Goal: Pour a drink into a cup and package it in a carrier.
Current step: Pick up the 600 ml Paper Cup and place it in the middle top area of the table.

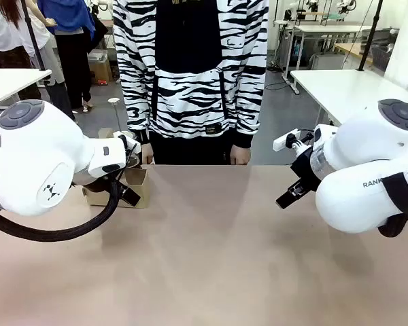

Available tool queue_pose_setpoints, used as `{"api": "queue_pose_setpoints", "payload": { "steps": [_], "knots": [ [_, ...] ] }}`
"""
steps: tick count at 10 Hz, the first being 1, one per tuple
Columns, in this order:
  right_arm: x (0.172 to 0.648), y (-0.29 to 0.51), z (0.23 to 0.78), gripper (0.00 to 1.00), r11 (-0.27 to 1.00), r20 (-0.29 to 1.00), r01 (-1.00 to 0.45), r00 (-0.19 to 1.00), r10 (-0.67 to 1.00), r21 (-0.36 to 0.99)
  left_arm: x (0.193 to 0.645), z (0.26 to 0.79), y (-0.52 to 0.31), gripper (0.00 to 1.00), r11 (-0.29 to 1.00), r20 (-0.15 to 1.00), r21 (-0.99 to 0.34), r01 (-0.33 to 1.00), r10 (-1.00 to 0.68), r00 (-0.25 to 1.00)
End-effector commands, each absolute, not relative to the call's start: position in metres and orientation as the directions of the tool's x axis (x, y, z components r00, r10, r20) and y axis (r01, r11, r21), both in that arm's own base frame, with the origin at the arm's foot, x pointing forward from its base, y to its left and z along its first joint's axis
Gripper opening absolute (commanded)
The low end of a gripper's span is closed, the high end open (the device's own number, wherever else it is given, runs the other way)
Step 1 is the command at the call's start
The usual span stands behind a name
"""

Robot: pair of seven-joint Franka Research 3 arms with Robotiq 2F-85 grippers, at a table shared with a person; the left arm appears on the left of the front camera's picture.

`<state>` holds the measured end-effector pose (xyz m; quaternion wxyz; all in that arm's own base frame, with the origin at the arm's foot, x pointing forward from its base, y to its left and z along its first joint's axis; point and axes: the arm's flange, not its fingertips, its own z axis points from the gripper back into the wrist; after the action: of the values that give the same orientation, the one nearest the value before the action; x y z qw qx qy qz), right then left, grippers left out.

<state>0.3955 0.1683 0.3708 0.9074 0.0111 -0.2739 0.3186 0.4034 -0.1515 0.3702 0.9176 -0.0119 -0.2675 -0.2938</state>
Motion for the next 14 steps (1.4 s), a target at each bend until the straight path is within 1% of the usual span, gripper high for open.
{"api": "queue_pose_setpoints", "payload": {
  "steps": [1,9,10,12,14],
  "knots": [
    [0.396,0.168,0.371,1.00,0.797,0.504,-0.584,0.647,0.572,-0.154,0.403,0.370,-0.152,1.00,0.827,0.498,0.135,0.546,-0.533,0.684],
    [0.395,0.168,0.371,1.00,0.796,0.504,-0.585,0.646,0.573,-0.155,0.403,0.370,-0.152,1.00,0.827,0.498,0.135,0.546,-0.533,0.684],
    [0.406,0.162,0.393,1.00,0.792,0.501,-0.593,0.646,0.575,-0.145,0.403,0.370,-0.152,1.00,0.827,0.498,0.135,0.546,-0.533,0.684],
    [0.431,0.136,0.462,1.00,0.803,0.535,-0.587,0.647,0.543,-0.104,0.403,0.370,-0.152,1.00,0.827,0.498,0.135,0.546,-0.533,0.684],
    [0.455,0.088,0.507,1.00,0.793,0.569,-0.609,0.650,0.504,-0.008,0.403,0.370,-0.152,1.00,0.827,0.498,0.135,0.546,-0.533,0.684]
  ]
}}
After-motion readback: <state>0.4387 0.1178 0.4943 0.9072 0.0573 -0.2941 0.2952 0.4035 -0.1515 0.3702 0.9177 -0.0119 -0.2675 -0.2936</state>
